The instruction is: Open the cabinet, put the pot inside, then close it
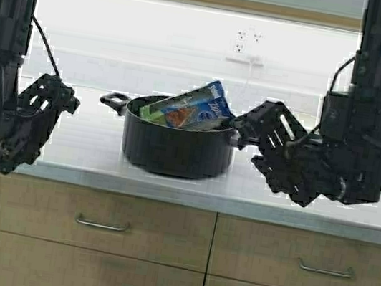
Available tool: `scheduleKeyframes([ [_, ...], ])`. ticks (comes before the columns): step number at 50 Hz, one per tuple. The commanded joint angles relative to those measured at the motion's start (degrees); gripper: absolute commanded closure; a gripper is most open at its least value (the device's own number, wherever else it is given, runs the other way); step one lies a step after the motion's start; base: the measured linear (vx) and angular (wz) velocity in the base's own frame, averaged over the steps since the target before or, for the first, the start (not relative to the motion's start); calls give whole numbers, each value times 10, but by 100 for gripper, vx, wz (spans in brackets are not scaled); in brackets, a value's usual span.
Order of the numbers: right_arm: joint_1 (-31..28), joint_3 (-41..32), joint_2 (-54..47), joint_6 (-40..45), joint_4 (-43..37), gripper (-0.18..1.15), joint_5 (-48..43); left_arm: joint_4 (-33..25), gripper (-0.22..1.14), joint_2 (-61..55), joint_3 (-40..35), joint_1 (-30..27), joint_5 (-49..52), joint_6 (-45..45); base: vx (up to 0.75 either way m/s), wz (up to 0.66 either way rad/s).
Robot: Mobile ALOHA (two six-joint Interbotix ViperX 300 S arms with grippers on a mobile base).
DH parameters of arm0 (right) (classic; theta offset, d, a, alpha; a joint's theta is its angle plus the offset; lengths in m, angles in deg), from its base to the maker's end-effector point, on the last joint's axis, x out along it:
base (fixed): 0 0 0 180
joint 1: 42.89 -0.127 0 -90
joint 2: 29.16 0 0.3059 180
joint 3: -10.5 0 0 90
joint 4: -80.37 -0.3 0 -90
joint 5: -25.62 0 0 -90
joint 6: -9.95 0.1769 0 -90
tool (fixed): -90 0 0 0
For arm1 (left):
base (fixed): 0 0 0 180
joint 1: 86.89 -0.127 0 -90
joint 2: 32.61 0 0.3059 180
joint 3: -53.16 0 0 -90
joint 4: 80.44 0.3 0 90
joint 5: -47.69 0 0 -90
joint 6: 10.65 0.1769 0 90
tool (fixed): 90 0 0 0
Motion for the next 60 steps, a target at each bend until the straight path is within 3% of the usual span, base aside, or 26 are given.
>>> scheduleKeyframes([
  [1,-3,-7,-4,12,10,-4,-5,2,-11,8,-6,-4,-5,0,17,5],
  [32,22,6,-54,18,30,-4,-44,13,-11,7,-29,-10,4,1,18,5],
  [53,62,35,-84,16,32,-4,-73,22,-11,-11,-89,-18,38,2,8,3],
  [60,88,13,-105,18,33,-4,-77,55,-11,-25,-140,-42,82,1,1,-1],
])
